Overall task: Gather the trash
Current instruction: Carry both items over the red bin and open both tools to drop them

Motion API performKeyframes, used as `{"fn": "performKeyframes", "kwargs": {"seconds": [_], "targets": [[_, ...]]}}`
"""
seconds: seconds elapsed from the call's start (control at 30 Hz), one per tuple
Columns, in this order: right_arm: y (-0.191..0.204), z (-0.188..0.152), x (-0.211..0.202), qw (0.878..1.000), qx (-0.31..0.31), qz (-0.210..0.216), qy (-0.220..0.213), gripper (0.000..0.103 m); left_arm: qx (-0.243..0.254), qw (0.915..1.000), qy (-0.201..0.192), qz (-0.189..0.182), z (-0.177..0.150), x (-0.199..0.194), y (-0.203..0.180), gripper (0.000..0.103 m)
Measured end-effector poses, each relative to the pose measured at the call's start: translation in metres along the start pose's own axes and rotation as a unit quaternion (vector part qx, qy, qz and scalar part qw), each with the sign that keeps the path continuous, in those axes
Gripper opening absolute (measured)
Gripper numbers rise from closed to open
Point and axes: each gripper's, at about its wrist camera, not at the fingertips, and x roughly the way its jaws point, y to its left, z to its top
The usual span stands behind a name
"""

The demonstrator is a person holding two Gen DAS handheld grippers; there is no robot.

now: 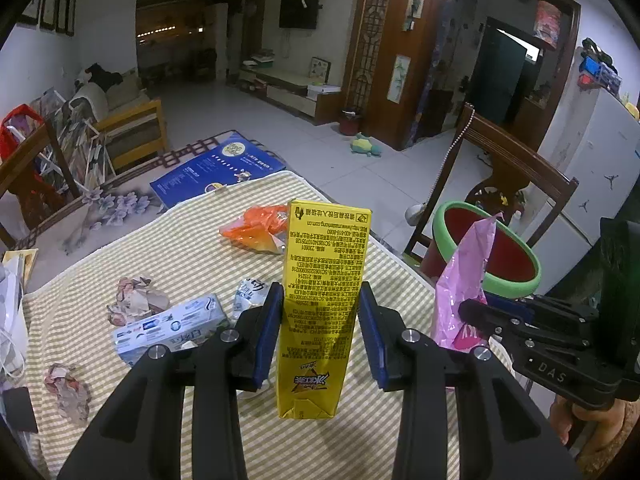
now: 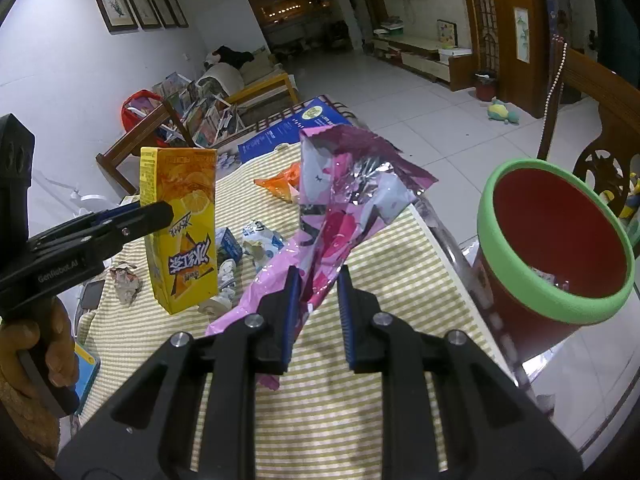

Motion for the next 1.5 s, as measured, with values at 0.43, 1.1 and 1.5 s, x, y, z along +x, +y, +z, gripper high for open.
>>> {"fn": "performKeyframes", "kwargs": {"seconds": [0.43,1.1,1.5], "targets": [[-0.023,0.012,0.007,1.0,-0.004,0.02,0.007,0.019,-0.016,0.9997,0.014,0.013,0.005,0.02,-0.021,0.035],[-0.064,0.02,0.0,0.999,0.012,0.037,0.0,0.019,-0.013,0.9995,0.026,0.014,0.022,0.037,-0.064,0.035],[-0.111,0.024,-0.024,0.999,0.036,0.015,-0.022,0.019,0.001,0.9997,0.024,-0.005,0.034,0.051,-0.104,0.035]]}}
